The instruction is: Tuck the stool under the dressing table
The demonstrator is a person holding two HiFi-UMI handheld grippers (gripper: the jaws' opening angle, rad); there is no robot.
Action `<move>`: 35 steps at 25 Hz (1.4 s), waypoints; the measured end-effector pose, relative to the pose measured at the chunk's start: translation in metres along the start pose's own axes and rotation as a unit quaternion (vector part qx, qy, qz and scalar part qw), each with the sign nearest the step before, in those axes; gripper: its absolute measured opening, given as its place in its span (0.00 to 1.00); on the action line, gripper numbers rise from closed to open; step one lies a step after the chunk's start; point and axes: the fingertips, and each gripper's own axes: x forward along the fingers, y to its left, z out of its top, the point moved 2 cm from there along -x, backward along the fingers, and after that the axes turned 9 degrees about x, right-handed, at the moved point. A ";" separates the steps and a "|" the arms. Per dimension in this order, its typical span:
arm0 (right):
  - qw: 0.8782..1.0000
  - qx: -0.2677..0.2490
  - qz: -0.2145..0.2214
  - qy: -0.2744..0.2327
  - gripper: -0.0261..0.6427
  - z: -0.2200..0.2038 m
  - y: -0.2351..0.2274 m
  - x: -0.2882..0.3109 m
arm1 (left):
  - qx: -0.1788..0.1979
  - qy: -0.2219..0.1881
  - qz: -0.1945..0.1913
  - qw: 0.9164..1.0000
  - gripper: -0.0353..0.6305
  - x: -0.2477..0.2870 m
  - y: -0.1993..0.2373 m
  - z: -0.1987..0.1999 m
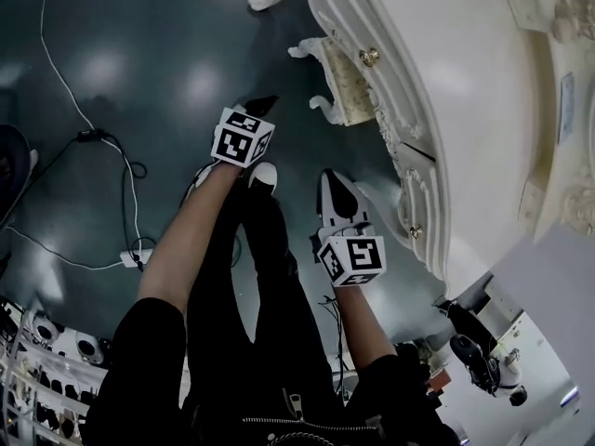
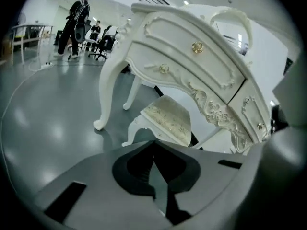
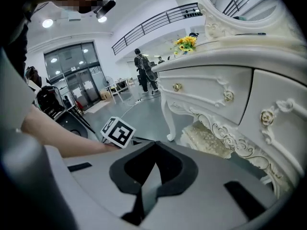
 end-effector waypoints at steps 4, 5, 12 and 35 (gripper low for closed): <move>1.000 -0.008 -0.001 -0.017 0.04 0.025 0.019 -0.012 | 0.041 -0.010 0.017 0.999 0.09 -0.059 -0.004 0.030; 1.000 -0.011 0.001 -0.022 0.04 0.031 0.023 -0.016 | 0.043 -0.018 0.022 0.999 0.09 -0.074 -0.006 0.039; 0.997 -0.041 -0.002 -0.060 0.04 0.096 0.048 -0.058 | 0.091 -0.049 0.031 0.994 0.09 -0.169 -0.043 0.102; 0.977 -0.069 -0.007 -0.200 0.04 0.233 0.106 -0.217 | 0.214 -0.174 0.061 0.959 0.09 -0.372 -0.158 0.268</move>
